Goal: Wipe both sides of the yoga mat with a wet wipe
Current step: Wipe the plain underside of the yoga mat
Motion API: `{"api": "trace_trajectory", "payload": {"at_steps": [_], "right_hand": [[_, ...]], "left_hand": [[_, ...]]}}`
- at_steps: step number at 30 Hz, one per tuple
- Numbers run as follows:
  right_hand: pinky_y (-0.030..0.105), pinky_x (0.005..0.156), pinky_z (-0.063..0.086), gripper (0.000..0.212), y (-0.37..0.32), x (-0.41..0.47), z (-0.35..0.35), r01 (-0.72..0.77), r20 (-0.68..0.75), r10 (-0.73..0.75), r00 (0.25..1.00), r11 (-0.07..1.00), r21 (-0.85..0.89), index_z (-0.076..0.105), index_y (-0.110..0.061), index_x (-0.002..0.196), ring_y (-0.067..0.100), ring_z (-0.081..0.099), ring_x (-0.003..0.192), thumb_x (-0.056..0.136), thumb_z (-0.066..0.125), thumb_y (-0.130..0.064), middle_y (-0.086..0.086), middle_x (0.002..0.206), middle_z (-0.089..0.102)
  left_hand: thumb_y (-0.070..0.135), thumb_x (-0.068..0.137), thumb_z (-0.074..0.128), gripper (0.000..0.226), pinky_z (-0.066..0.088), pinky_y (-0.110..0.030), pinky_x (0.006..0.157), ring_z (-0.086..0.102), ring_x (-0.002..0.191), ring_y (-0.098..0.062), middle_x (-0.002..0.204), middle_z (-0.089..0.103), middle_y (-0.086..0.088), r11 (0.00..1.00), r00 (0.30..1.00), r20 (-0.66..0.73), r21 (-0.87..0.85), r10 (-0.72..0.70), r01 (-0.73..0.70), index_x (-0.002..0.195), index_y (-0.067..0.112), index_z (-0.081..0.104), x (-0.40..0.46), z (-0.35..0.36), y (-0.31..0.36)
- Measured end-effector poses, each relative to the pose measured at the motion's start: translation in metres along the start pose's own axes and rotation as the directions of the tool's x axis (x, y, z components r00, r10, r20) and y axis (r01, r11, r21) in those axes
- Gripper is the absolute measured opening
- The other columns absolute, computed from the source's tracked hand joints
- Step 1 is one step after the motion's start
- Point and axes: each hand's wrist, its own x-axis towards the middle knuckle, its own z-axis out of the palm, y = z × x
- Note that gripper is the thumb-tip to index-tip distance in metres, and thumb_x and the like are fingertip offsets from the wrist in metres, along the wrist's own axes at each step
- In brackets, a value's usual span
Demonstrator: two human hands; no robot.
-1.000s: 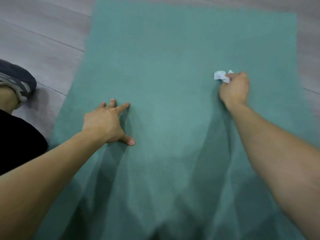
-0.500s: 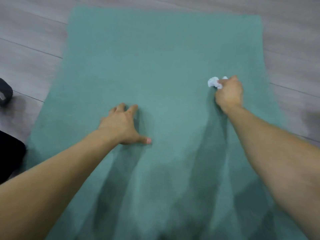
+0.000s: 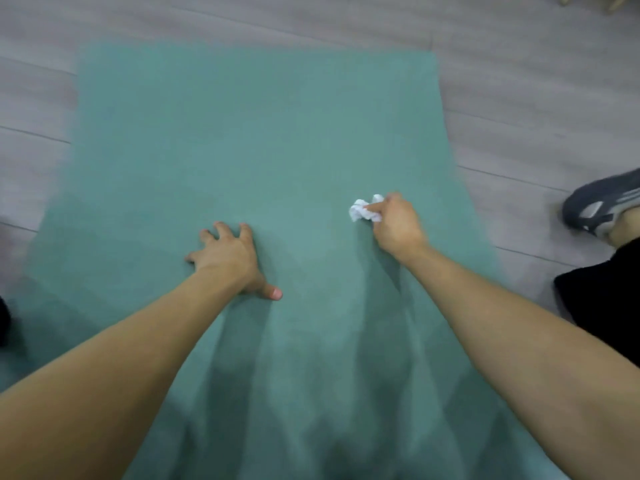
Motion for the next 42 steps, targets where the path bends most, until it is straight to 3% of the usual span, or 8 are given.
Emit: {"api": "trace_trajectory", "payload": {"at_steps": [8,13,19,26,33,36,39,42], "right_hand": [[0.03,0.105,0.046,0.029,-0.052,-0.052,0.051,0.049,-0.082,-0.036,0.996,0.985,0.164,0.071,-0.018,0.116,-0.021,0.054,0.105,0.098,0.059,-0.037,-0.021,0.11,0.057],[0.031,0.089,0.041,0.027,-0.038,-0.025,0.048,0.402,0.05,-0.406,0.913,0.913,0.076,0.075,-0.014,0.123,0.028,0.058,0.103,0.102,0.058,-0.015,0.011,0.111,0.058],[0.024,0.088,0.04,0.036,0.076,0.089,-0.013,-0.338,-0.278,0.316,0.907,0.94,-0.033,0.073,-0.014,0.127,0.034,0.057,0.12,0.101,0.048,-0.014,0.017,0.129,0.067],[0.026,0.087,0.045,0.048,-0.027,0.014,0.05,0.545,0.078,-0.558,0.826,0.826,0.141,0.078,-0.023,0.121,0.021,0.059,0.1,0.095,0.039,-0.034,0.009,0.112,0.064],[0.023,0.091,0.038,0.051,0.079,0.077,-0.007,-0.297,-0.262,0.303,0.916,0.953,0.063,0.078,-0.021,0.114,0.032,0.061,0.124,0.092,0.033,-0.033,0.015,0.125,0.065],[0.022,0.093,0.045,0.041,-0.002,0.016,0.035,0.084,-0.003,-0.085,0.996,0.987,0.136,0.077,-0.018,0.121,0.031,0.066,0.113,0.094,0.05,-0.034,0.01,0.12,0.067],[0.036,0.081,0.054,0.033,-0.025,-0.05,0.042,0.531,0.142,-0.549,0.824,0.835,0.143,0.076,-0.02,0.121,0.03,0.061,0.091,0.096,0.055,-0.02,0.011,0.104,0.058],[0.026,0.085,0.043,0.038,0.049,-0.003,0.007,0.259,-0.091,-0.251,0.964,0.962,0.082,0.078,-0.026,0.123,0.017,0.058,0.094,0.102,0.048,-0.035,0.006,0.102,0.054]], "left_hand": [[0.089,0.029,0.085,0.164,0.046,-0.065,0.106,0.026,0.149,-0.04,0.16,0.022,-0.014,0.998,0.998,-0.03,0.046,0.051,-0.05,0.16,0.02,0.015,-0.001,-0.007,0.002],[0.063,0.028,0.101,0.17,0.049,-0.067,0.101,0.027,0.147,-0.04,0.163,0.014,-0.004,0.95,0.963,-0.006,0.165,0.27,-0.266,0.16,0.043,-0.002,0.015,-0.017,0.031],[0.074,0.024,0.096,0.168,0.054,-0.052,0.1,0.041,0.135,-0.037,0.159,0.027,-0.002,0.922,0.953,-0.039,0.268,0.301,-0.28,0.161,0.046,0.003,0.017,-0.022,0.032],[0.075,0.024,0.094,0.167,0.054,-0.049,0.096,0.04,0.137,-0.036,0.161,0.025,0.0,0.913,0.947,-0.041,0.281,0.32,-0.297,0.161,0.047,0.003,0.016,-0.026,0.034],[0.068,0.027,0.099,0.171,0.052,-0.054,0.105,0.033,0.144,-0.037,0.165,0.016,-0.002,0.928,0.958,-0.006,0.25,0.286,-0.275,0.163,0.045,-0.002,0.012,-0.025,0.039],[0.067,0.024,0.1,0.174,0.05,-0.056,0.107,0.03,0.147,-0.038,0.166,0.013,-0.002,0.943,0.969,0.028,0.224,0.246,-0.246,0.162,0.045,-0.004,0.011,-0.026,0.041],[0.081,0.02,0.091,0.175,0.049,-0.06,0.107,0.028,0.15,-0.036,0.167,0.016,-0.002,0.946,0.974,0.054,0.234,0.219,-0.226,0.163,0.042,-0.001,0.011,-0.032,0.049],[0.087,0.022,0.086,0.158,0.052,-0.059,0.102,0.033,0.146,-0.031,0.156,0.031,-0.001,0.945,0.971,0.006,0.227,0.238,-0.233,0.156,0.03,0.026,0.002,-0.032,0.069]]}}
